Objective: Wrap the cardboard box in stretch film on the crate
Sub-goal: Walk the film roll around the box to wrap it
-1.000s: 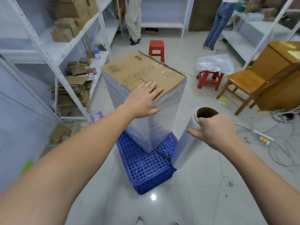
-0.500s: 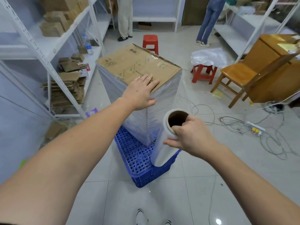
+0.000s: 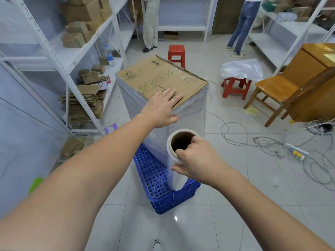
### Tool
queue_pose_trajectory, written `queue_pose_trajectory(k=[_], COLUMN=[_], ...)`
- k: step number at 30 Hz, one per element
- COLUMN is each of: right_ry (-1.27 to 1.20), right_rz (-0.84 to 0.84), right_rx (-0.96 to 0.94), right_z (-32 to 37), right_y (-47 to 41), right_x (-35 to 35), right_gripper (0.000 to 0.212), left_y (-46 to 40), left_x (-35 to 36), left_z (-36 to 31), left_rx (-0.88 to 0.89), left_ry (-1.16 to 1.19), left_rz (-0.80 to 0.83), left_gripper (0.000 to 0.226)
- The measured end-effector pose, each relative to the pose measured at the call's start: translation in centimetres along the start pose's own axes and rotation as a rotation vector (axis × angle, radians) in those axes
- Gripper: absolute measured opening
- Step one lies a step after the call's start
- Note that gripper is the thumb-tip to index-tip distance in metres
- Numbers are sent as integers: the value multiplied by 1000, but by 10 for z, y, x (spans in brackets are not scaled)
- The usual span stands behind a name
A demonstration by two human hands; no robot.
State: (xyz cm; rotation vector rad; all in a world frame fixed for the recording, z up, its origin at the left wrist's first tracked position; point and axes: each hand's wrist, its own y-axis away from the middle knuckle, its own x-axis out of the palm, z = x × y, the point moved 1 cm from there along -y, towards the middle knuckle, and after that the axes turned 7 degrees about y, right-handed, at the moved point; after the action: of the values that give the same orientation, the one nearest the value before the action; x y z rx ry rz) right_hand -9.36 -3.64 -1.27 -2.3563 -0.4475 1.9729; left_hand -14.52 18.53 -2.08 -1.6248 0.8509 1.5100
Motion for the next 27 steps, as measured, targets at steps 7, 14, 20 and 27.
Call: queue_pose_trajectory(k=[7, 14, 20, 27], right_ry=[33, -32, 42, 175], right_rz=[160, 309, 367, 315], right_rx=[219, 603, 904, 1018], right_z=[25, 41, 60, 62], right_y=[-10, -24, -49, -47], right_x=[-21, -20, -17, -12], right_gripper=[59, 20, 60, 60], left_y=[-2, -15, -29, -33], left_x=[-5, -21, -17, -1], left_z=[9, 44, 78, 90], left_rx=[41, 305, 555, 636], left_ry=[76, 102, -24, -62], left_rz=[53, 245, 145, 6], left_gripper=[104, 131, 117, 111])
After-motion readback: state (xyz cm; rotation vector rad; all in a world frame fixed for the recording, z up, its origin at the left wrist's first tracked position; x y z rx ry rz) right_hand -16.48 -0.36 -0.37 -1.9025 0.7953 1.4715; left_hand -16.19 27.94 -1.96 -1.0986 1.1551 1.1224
